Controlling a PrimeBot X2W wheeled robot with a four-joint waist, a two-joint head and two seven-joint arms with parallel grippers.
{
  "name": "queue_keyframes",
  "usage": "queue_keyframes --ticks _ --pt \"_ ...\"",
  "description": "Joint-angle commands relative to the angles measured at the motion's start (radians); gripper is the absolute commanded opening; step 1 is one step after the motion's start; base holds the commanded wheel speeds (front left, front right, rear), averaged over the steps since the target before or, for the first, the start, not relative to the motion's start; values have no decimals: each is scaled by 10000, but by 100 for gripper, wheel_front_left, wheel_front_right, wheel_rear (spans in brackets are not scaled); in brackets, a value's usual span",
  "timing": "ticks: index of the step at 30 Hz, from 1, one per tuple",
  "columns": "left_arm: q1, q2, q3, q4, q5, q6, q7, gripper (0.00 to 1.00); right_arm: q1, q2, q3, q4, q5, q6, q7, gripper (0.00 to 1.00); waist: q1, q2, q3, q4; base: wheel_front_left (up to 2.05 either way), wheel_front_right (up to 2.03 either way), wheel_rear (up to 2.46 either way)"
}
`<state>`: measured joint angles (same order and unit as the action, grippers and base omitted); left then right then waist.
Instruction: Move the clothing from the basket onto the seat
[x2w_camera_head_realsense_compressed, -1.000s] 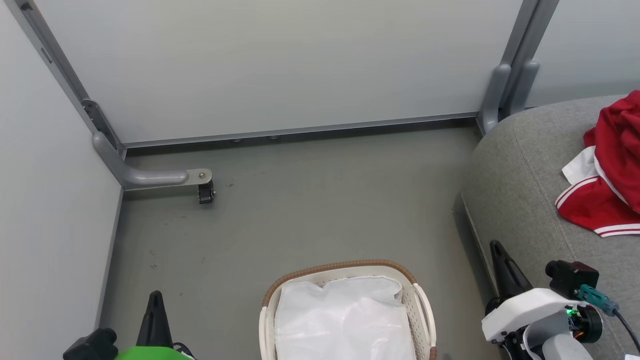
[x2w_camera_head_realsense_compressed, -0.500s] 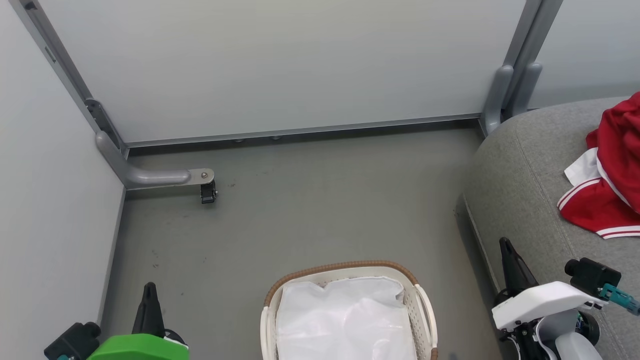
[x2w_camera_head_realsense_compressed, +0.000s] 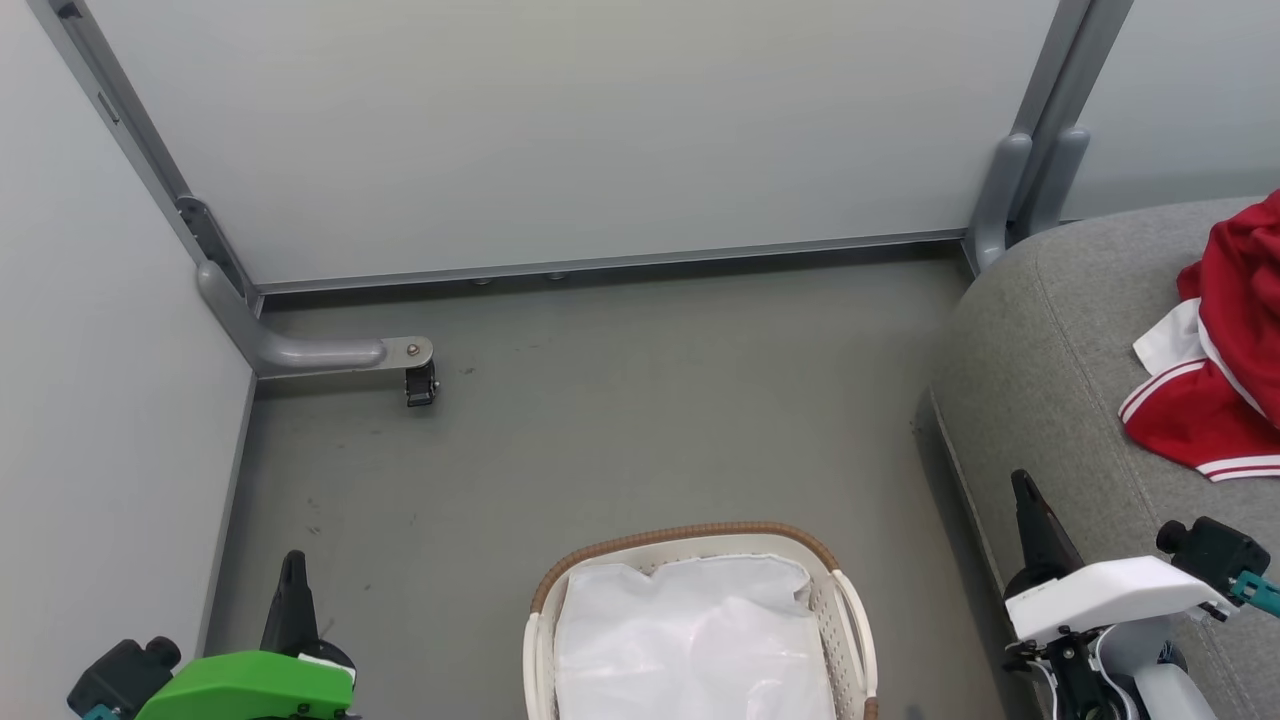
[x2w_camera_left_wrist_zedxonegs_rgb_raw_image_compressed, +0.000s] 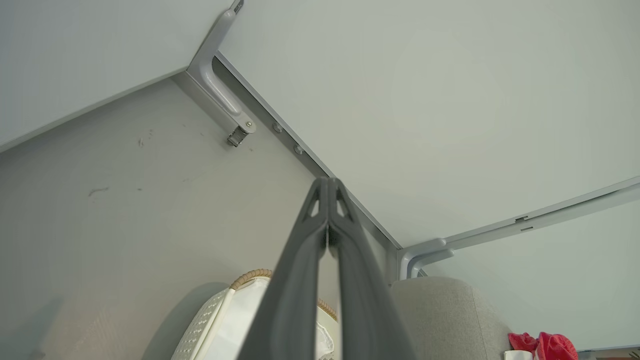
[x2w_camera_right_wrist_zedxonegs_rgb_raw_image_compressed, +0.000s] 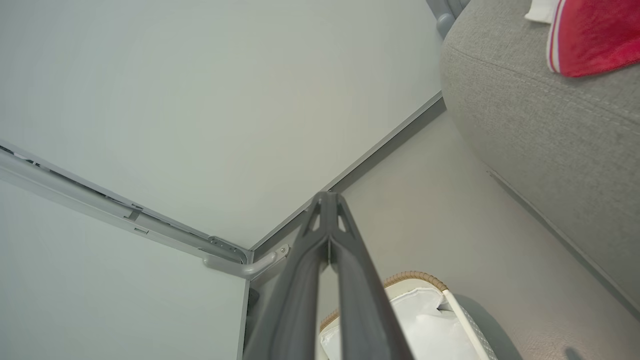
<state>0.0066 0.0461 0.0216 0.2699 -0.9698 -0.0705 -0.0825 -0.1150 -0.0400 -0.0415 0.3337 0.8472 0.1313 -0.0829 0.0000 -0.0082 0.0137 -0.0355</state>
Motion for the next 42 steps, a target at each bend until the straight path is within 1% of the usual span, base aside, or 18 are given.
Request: queue_keyframes --ticks 1,20,42 --pt "-318 37 73 -132 -311 -67 70 0 -59 -69 -57 -174 354 -4 71 0 0 29 -2 6 0 0 0" --pt "-595 45 336 -176 -2148 -237 644 0 -18 -89 -266 -405 2553 -4 656 0 0 41 -26 87 0 0 0" --pt "-869 54 593 -222 -3927 -393 1193 0 28 -105 -462 -623 4645 -6 1200 0 0 55 -54 180 0 0 0"
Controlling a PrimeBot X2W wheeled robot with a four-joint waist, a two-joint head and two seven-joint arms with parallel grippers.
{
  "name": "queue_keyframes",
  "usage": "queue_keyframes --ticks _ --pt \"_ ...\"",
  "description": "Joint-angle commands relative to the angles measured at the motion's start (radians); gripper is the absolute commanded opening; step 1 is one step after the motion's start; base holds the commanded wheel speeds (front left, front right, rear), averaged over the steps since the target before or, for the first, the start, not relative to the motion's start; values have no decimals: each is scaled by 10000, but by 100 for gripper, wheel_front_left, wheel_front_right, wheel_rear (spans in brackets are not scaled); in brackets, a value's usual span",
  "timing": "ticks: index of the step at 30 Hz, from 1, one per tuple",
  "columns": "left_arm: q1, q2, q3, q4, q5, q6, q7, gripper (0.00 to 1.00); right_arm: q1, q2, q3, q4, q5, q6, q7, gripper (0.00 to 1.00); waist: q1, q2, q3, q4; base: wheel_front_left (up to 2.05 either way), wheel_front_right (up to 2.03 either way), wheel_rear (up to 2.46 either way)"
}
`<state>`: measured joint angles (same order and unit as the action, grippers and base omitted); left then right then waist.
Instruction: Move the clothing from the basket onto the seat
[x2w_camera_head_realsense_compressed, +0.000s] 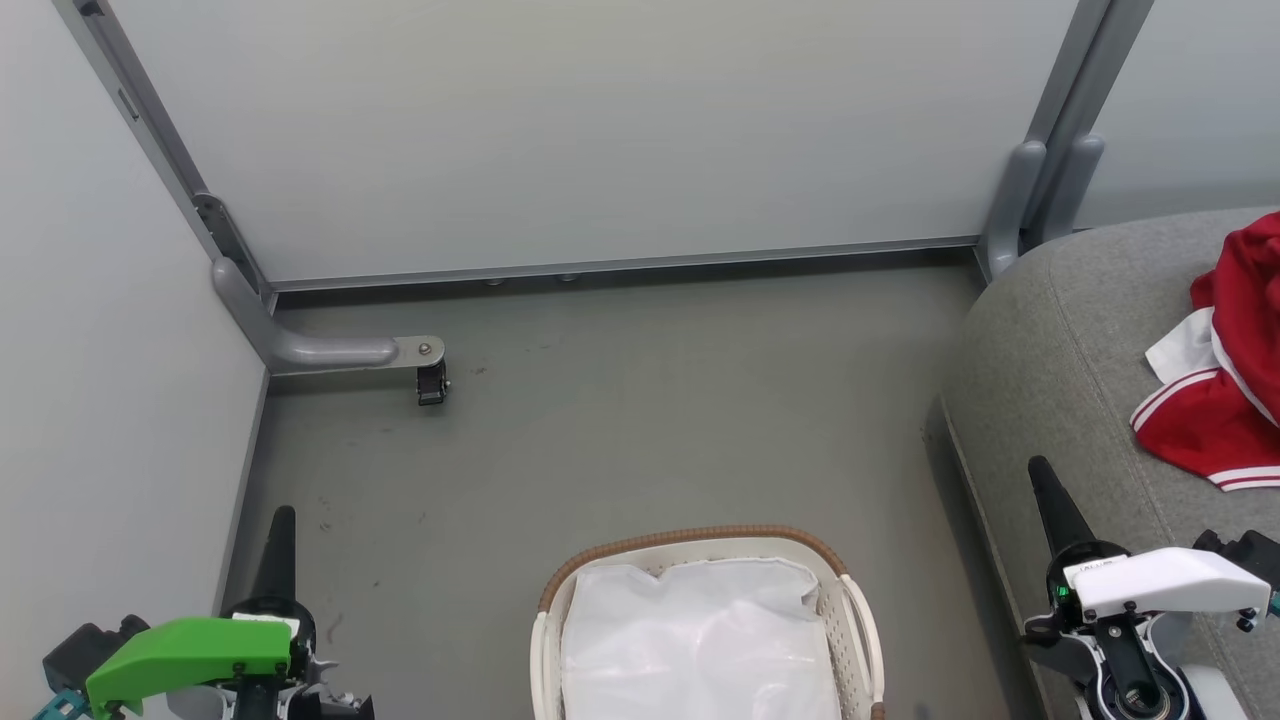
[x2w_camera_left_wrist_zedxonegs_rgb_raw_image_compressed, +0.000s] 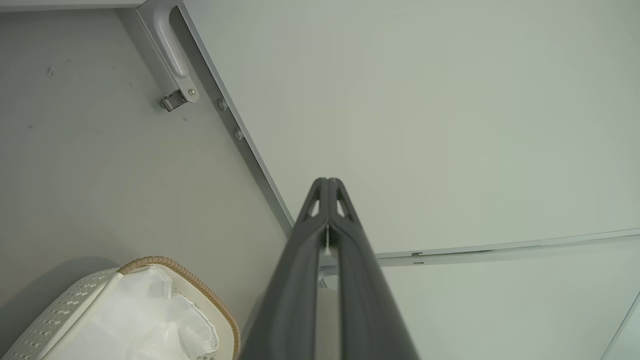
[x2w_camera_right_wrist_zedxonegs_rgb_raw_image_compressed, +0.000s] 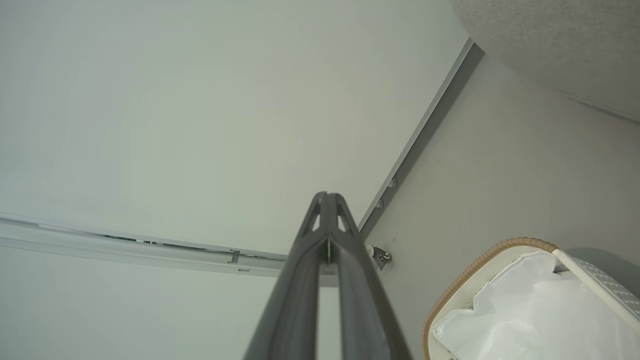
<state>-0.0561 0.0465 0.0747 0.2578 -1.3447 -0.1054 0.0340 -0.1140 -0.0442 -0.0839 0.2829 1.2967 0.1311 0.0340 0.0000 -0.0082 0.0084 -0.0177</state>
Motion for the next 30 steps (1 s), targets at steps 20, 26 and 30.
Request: queue_keyframes --ticks 20,26,30 --pt "-435 58 251 -123 -1501 -180 455 0 61 -77 -191 -275 1765 -5 458 0 0 69 -26 87 0 0 0" --pt "-499 59 308 -127 -1883 -211 567 0 74 -81 -231 -316 2199 -6 571 0 0 72 -33 112 0 0 0" --pt "-513 61 341 -130 -2112 -226 639 0 83 -83 -257 -342 2486 -6 641 0 0 75 -39 130 0 0 0"
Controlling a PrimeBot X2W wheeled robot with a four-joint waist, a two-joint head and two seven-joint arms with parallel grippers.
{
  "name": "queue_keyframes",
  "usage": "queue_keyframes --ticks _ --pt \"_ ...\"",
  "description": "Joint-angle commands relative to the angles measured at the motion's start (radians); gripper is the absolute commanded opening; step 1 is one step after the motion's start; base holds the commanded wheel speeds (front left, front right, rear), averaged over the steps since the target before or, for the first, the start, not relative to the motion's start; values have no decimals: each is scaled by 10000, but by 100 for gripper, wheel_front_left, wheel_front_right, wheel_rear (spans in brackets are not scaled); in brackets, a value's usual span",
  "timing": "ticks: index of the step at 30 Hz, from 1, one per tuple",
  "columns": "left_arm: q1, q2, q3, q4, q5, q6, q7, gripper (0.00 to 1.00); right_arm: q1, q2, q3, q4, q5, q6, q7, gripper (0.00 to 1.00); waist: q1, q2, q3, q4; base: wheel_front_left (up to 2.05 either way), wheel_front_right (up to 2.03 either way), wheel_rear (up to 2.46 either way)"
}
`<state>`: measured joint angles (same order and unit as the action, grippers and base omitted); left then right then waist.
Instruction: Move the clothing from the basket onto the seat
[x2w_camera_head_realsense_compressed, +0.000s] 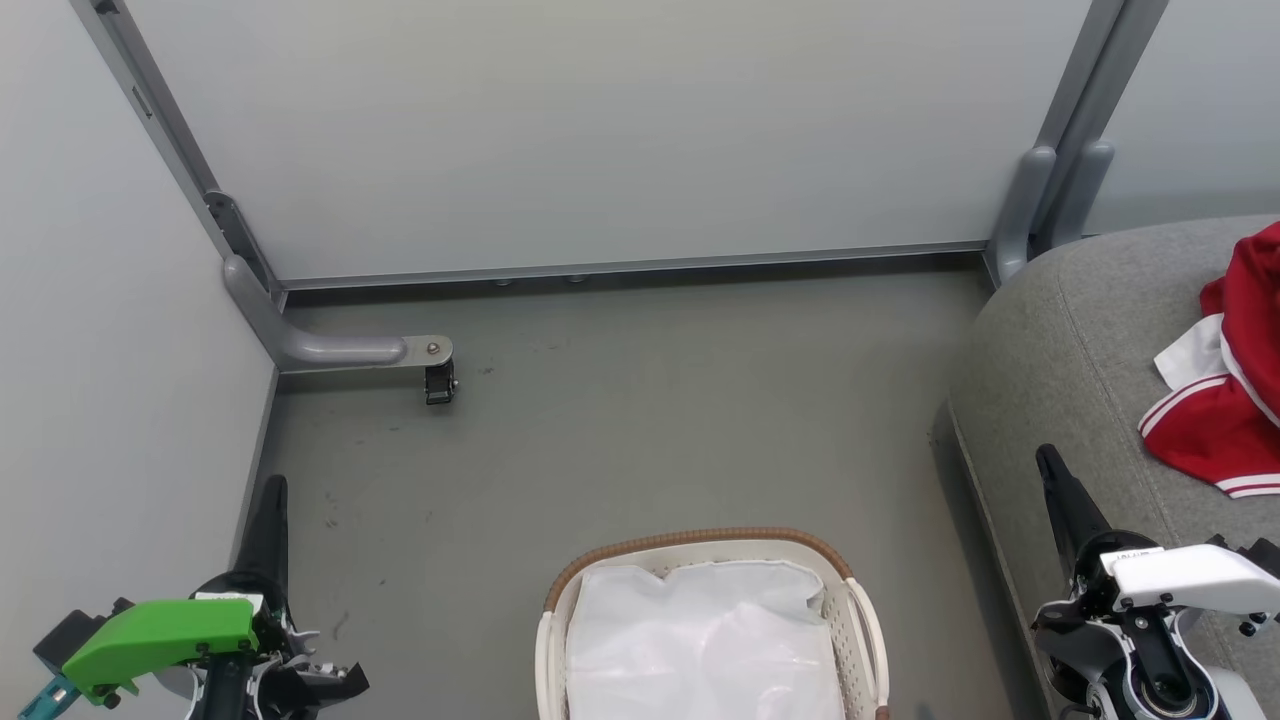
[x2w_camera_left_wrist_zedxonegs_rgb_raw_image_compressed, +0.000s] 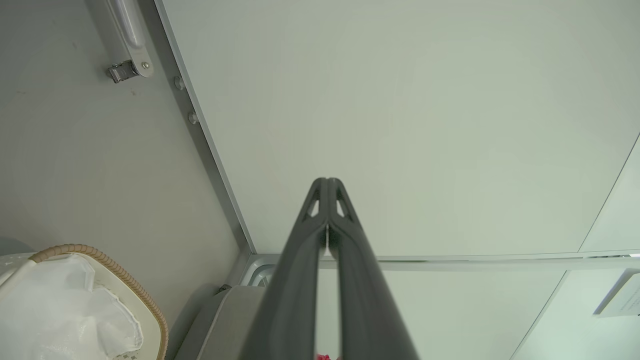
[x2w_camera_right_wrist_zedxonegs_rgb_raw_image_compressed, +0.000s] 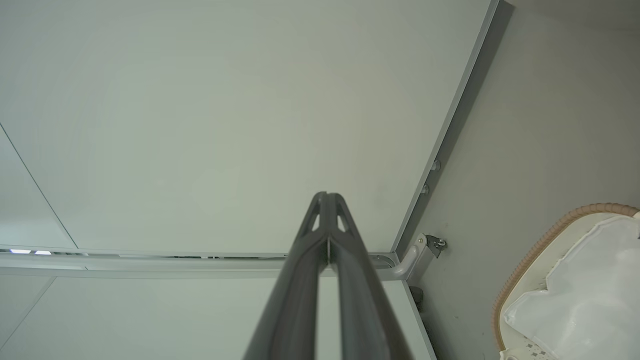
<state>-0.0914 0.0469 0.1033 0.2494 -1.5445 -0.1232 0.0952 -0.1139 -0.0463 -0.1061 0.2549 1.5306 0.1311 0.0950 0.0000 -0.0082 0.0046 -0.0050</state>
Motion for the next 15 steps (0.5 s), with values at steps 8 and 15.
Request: queue_keyframes --ticks 8,15 --pt "-232 60 115 -55 -591 -91 190 0 98 -68 -87 -114 686 -6 187 0 0 80 -11 37 0 0 0" --pt "-233 60 130 -51 -698 -105 229 0 105 -68 -102 -131 838 -7 218 0 0 82 -15 50 0 0 0"
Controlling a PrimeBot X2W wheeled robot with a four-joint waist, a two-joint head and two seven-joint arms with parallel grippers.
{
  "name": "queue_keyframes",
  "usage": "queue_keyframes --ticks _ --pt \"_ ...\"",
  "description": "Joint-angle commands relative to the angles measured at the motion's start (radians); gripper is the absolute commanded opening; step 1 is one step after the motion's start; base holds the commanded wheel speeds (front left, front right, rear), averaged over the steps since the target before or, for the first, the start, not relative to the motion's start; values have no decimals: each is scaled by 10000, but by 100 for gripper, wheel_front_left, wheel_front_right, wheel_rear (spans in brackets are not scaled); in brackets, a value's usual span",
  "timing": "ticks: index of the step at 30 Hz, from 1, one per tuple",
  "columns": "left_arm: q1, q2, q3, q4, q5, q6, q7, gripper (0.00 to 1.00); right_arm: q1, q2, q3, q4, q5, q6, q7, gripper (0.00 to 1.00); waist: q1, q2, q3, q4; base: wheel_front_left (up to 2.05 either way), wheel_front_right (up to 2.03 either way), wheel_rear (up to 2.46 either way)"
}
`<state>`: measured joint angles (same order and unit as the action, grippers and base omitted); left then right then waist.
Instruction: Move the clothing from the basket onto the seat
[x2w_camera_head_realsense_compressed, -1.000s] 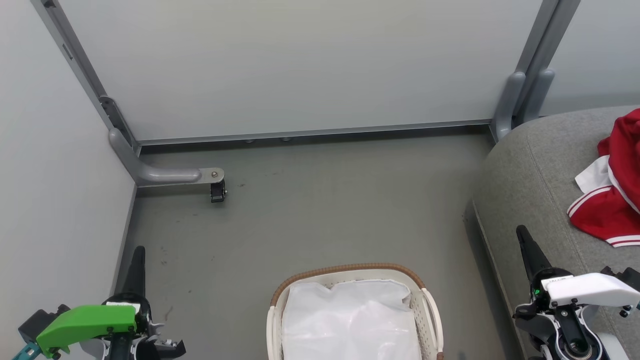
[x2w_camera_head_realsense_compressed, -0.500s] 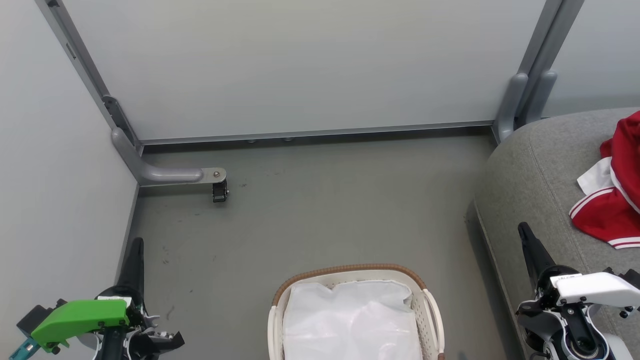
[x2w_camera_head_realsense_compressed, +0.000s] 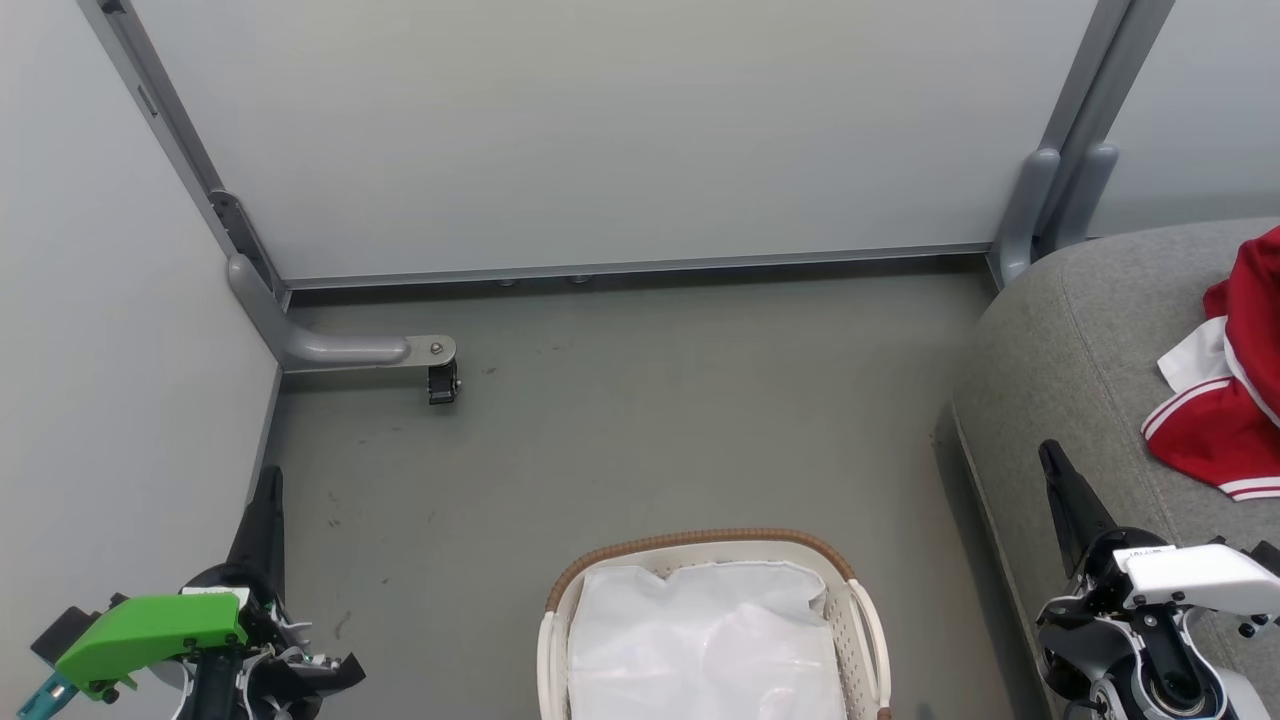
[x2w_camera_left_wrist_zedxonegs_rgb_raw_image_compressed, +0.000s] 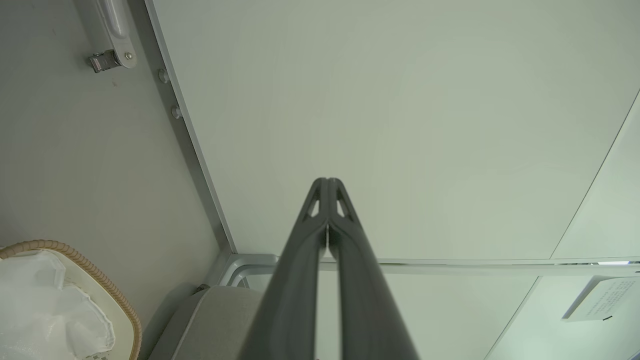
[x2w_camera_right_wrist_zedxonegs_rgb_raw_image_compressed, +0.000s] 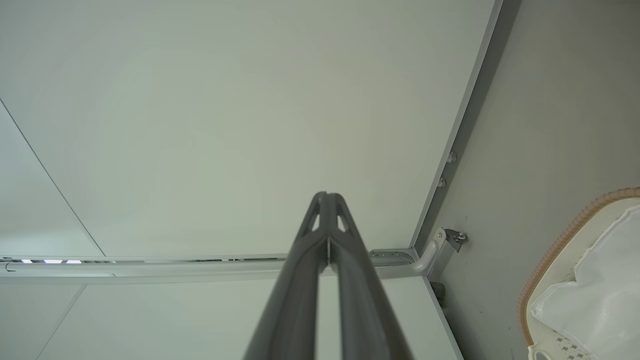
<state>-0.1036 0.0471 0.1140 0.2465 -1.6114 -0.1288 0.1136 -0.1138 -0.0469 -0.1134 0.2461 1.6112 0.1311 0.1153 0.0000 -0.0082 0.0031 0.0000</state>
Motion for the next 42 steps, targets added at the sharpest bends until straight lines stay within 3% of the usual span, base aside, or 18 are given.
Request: queue_keyframes --ticks 1,42 --pt "-112 58 22 -23 -29 -50 44 0 104 -63 -29 -43 33 -7 14 0 0 82 0 0 0 0 0" --pt "-111 58 20 -26 -30 -50 42 0 105 -63 -25 -42 35 -7 13 0 0 82 0 0 0 0 0"
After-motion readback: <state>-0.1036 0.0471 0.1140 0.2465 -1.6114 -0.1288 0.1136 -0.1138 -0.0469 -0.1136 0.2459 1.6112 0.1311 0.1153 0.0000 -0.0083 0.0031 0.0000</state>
